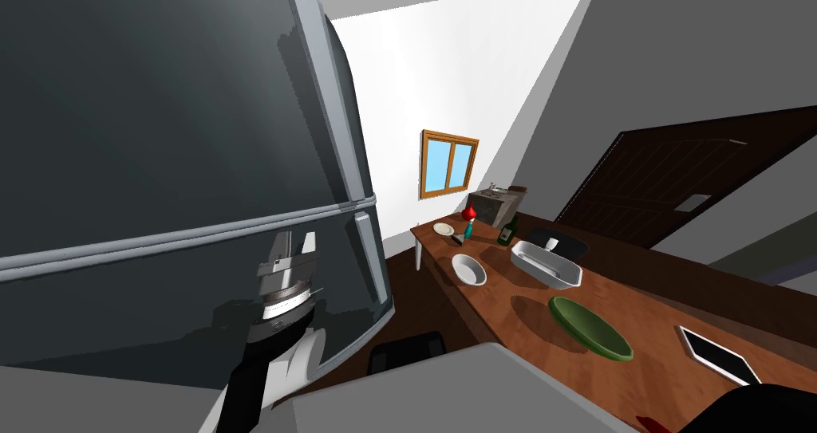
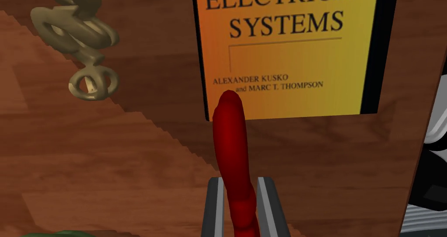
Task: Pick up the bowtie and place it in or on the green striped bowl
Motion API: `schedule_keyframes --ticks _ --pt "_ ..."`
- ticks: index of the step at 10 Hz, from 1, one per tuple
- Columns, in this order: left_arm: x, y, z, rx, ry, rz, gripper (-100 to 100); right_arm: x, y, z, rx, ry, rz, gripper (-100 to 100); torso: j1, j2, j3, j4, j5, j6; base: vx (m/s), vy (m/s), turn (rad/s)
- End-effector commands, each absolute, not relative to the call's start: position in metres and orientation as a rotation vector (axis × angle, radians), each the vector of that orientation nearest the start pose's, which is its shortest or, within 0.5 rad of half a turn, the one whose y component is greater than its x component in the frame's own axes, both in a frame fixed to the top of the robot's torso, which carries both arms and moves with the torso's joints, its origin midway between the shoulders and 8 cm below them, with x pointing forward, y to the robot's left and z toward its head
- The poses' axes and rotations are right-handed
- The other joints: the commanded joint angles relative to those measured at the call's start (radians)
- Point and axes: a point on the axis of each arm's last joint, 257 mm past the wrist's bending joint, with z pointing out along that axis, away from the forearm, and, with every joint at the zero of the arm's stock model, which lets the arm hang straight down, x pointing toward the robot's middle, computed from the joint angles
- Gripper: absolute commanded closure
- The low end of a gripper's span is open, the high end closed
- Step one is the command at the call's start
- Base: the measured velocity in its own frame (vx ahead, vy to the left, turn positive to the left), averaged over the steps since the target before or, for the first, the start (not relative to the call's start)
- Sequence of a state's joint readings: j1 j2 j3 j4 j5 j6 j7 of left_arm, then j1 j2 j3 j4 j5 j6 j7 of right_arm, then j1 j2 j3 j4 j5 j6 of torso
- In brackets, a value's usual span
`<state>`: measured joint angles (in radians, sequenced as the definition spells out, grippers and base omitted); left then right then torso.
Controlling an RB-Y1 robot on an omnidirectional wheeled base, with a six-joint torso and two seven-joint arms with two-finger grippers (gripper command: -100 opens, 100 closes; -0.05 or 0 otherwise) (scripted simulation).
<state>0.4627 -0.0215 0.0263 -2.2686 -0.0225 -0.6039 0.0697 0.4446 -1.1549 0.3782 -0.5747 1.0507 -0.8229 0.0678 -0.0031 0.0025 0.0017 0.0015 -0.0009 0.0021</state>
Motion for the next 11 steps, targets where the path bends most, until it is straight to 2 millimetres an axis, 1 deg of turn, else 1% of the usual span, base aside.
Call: schedule_keyframes --ticks 1,2,4,5,7,8,9,11 --pt "0.328 0.279 0.05 -0.575 0.503 -1.368 0 -0.051 -0.686 -0.437 -0.43 3.142 -0.046 100 0.0 0.0 0.0 0.0 0.0 0.0 -0.019 -0.031 0.063" --pt "0.328 0.279 0.05 -0.575 0.503 -1.368 0 -0.051 -0.686 -0.437 -0.43 3.142 -0.046 100 0.001 -0.002 -0.001 0.0 0.001 -0.001 -0.007 -0.032 0.043" --pt "0.328 0.279 0.05 -0.575 0.503 -1.367 0 -0.044 -0.699 -0.417 -0.398 3.149 -0.053 100 0.0 -0.004 -0.002 -0.001 0.001 -0.001 0.005 -0.049 0.091" --pt "0.328 0.279 0.05 -0.575 0.503 -1.367 0 -0.044 -0.699 -0.417 -0.398 3.149 -0.053 100 0.0 -0.005 -0.003 -0.001 0.001 -0.002 0.015 -0.047 0.057" --pt "0.328 0.279 0.05 -0.575 0.503 -1.367 0 -0.033 -0.71 -0.397 -0.364 3.142 -0.056 100 0.0 -0.006 -0.003 -0.001 0.0 -0.001 0.023 -0.059 0.099" --pt "0.328 0.279 0.05 -0.575 0.503 -1.367 0 -0.029 -0.712 -0.392 -0.356 3.138 -0.056 100 -0.001 -0.007 -0.004 -0.001 0.001 -0.002 0.043 -0.075 0.111" --pt "0.328 0.279 0.05 -0.575 0.503 -1.367 0 -0.029 -0.712 -0.392 -0.356 3.138 -0.056 100 -0.002 -0.008 -0.005 -0.001 0.0 -0.002 0.034 -0.048 0.03" --pt "0.328 0.279 0.05 -0.575 0.503 -1.367 0 -0.014 -0.719 -0.374 -0.33 3.118 -0.057 100 0.0 -0.008 -0.004 -0.001 0.0 -0.001 0.055 -0.044 0.091"
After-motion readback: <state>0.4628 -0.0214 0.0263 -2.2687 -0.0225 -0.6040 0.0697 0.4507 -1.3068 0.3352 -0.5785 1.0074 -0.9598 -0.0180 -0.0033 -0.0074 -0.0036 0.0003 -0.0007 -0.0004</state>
